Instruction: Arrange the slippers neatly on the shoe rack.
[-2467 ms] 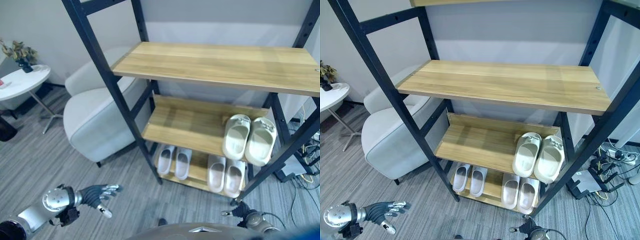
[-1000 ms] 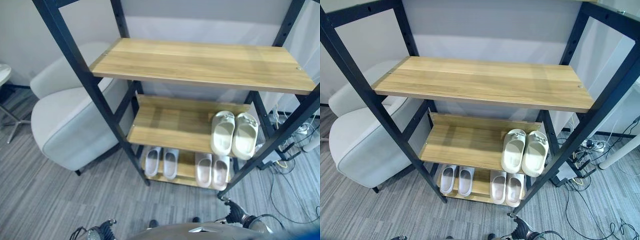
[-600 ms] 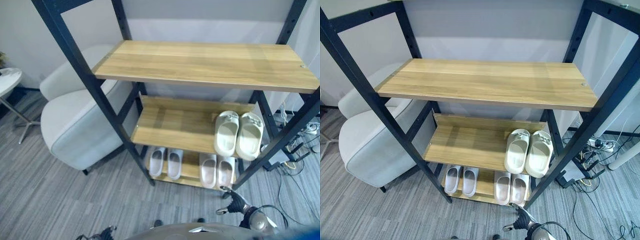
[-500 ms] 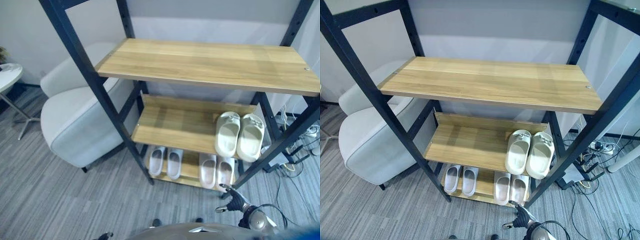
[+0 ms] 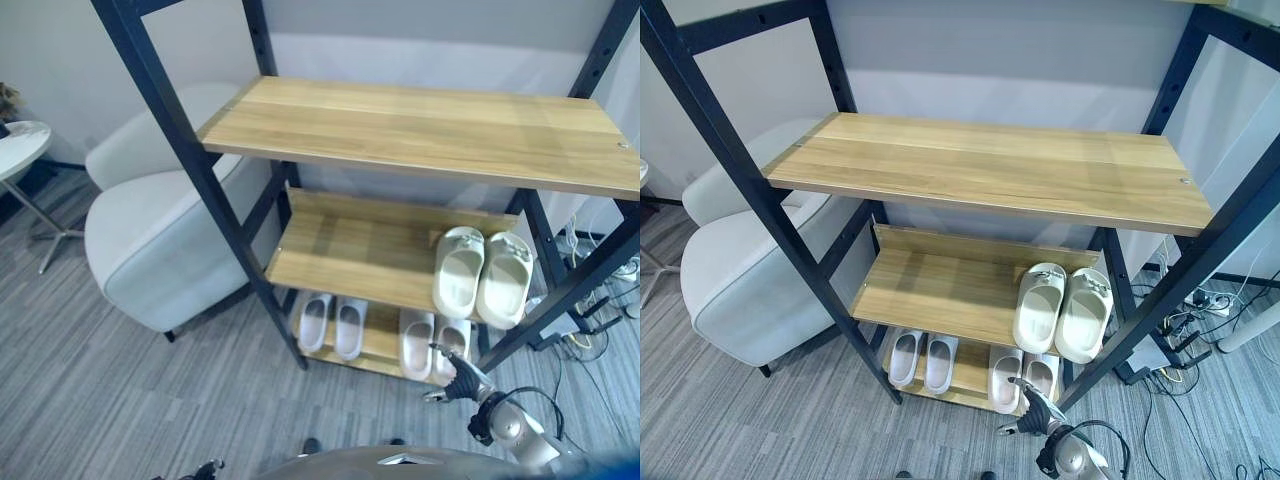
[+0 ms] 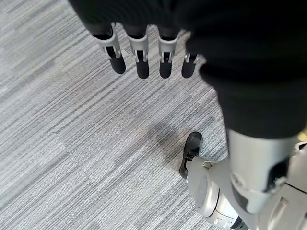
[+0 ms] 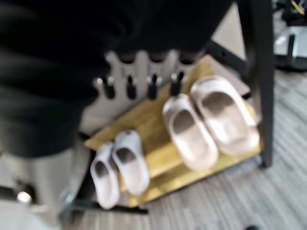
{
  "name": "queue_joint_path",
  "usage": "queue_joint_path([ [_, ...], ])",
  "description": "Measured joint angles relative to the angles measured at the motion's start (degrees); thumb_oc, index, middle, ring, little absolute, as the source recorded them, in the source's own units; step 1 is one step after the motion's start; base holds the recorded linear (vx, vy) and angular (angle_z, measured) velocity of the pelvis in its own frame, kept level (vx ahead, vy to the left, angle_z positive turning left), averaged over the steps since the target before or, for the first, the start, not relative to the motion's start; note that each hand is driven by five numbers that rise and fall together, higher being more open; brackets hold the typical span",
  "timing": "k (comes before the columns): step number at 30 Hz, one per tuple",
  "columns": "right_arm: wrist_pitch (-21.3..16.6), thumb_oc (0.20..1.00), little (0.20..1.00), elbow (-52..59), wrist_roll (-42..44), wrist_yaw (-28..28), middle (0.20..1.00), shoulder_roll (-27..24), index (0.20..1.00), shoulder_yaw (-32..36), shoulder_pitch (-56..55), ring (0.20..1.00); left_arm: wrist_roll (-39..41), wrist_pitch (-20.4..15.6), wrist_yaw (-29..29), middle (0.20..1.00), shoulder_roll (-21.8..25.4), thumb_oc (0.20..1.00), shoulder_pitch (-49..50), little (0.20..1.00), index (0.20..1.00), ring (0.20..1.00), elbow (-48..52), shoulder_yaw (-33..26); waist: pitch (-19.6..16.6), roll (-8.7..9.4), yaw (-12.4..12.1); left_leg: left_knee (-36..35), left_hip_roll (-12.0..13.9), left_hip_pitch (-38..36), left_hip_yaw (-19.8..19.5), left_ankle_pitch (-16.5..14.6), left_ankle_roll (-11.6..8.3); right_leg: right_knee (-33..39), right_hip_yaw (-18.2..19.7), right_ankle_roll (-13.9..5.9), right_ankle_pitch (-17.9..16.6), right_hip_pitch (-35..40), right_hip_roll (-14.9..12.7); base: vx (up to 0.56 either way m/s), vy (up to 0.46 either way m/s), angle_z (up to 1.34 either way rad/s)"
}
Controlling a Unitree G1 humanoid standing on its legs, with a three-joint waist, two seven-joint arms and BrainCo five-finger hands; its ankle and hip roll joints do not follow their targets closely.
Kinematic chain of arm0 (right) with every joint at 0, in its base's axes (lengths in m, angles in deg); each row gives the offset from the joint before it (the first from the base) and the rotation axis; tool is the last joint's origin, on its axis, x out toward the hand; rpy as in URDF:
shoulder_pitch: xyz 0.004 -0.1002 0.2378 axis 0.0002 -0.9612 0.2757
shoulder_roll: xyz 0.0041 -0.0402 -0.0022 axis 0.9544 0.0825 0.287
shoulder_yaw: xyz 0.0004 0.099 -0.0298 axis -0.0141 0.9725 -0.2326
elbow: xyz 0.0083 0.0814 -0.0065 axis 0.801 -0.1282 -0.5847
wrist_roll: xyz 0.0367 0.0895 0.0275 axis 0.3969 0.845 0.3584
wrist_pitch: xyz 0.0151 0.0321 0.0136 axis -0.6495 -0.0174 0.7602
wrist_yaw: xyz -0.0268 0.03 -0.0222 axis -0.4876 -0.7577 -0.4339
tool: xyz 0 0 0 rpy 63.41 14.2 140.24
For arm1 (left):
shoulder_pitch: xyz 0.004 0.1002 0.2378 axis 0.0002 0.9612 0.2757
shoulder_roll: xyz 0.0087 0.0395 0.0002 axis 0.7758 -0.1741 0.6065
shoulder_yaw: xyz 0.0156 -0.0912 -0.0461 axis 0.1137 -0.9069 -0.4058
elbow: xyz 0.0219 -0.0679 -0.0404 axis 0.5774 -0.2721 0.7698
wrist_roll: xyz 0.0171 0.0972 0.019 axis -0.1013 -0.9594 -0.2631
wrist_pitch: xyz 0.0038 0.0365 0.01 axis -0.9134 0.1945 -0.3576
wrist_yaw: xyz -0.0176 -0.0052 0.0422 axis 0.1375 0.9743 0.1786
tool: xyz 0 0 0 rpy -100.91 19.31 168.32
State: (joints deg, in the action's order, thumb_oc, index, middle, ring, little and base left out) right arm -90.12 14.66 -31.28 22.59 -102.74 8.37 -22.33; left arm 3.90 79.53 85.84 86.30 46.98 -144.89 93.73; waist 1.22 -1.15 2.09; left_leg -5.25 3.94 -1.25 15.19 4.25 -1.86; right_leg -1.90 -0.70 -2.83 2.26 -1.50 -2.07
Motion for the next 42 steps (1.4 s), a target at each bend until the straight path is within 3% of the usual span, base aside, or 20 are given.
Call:
queue_joint_path([
  [19, 0.05, 1.000, 1.000, 0.17, -1.64, 3.33, 1.000, -2.29, 1.000, 0.32, 5.11, 1.000, -0.40, 0.86, -0.06, 1.000, -1.59, 1.000, -0.07, 1.000, 1.000, 1.000, -0.05, -0.05, 0.67, -1.08, -0.30, -0.24, 0.02, 0.74, -0.28, -0.10, -0.11, 1.76, -0.29, -0.01, -0.70, 0.25, 0.02, 0.00, 0.000, 0.00],
  [42, 0.10, 1.000, 1.000, 0.16, -1.56, 4.65, 1.000, -2.29, 1.000, 1.75, 5.24, 1.000, -0.25, 1.15, -0.39, 1.000, -2.11, 1.000, -1.41, 1.000, 1.000, 1.000, -0.02, -0.05, 1.26, -0.20, -1.47, -0.25, -0.03, 1.32, -1.29, -0.05, -0.02, 3.94, -1.40, -0.02, -1.51, 1.23, 0.01, 0.01, -0.002, 0.01],
])
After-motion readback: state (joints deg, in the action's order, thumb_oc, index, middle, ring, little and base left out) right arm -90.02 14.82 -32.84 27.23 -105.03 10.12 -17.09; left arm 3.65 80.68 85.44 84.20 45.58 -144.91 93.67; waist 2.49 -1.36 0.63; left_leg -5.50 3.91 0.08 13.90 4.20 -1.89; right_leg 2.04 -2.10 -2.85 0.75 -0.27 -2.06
